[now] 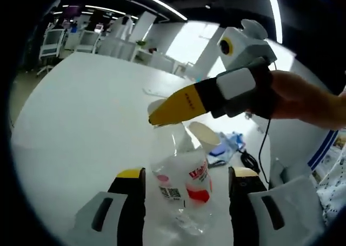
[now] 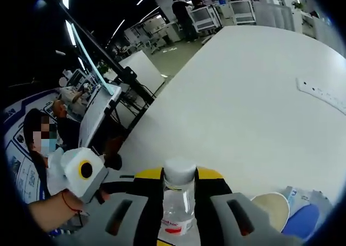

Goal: Arrange the tabletop items into an orderly group along one side of the table until the central work area is clear of visible clutter.

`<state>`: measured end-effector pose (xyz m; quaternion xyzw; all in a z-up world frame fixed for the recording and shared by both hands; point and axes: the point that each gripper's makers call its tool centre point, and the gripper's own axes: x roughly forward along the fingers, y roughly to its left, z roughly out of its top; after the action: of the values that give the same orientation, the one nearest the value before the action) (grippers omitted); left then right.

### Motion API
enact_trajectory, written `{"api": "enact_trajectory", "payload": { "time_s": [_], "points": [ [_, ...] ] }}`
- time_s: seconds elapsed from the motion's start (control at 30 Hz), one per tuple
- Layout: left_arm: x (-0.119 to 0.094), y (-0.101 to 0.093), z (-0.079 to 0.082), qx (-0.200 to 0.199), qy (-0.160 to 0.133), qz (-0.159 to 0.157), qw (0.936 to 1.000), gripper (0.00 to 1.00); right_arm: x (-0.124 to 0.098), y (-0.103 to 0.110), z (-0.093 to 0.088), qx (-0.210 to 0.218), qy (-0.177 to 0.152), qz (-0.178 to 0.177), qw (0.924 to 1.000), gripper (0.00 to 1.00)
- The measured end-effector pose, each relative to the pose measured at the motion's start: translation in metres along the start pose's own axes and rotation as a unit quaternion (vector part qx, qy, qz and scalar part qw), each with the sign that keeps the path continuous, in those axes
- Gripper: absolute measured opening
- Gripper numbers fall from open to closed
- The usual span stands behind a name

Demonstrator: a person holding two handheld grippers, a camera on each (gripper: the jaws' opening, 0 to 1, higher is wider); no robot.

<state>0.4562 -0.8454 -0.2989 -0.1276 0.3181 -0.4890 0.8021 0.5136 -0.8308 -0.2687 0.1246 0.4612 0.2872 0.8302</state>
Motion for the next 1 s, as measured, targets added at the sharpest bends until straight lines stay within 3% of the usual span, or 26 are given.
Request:
{"api": "enact_trajectory", "payload": {
  "time_s": [0.43,0.53,1.0],
  "points": [
    [0.013,-0.002,-0.011,-0.025,0.021,-0.034,0.9989,0.55,-0.008,0.005,-0.003,-0.01,-0.006,0.003,0.9999,0.18],
    [0.014,-0.003,-0.017,-0.018,0.033,-0.04,0.9985,0.49,-0.01,0.005,-0.004,-0.007,-0.008,0.004,0.9999,0.18],
    [0.016,-0.011,-0.019,-0.019,0.038,-0.063,0.9971,0.42,-0.015,0.008,-0.006,-0.01,-0.015,0.006,0.9998,0.18]
  ]
}}
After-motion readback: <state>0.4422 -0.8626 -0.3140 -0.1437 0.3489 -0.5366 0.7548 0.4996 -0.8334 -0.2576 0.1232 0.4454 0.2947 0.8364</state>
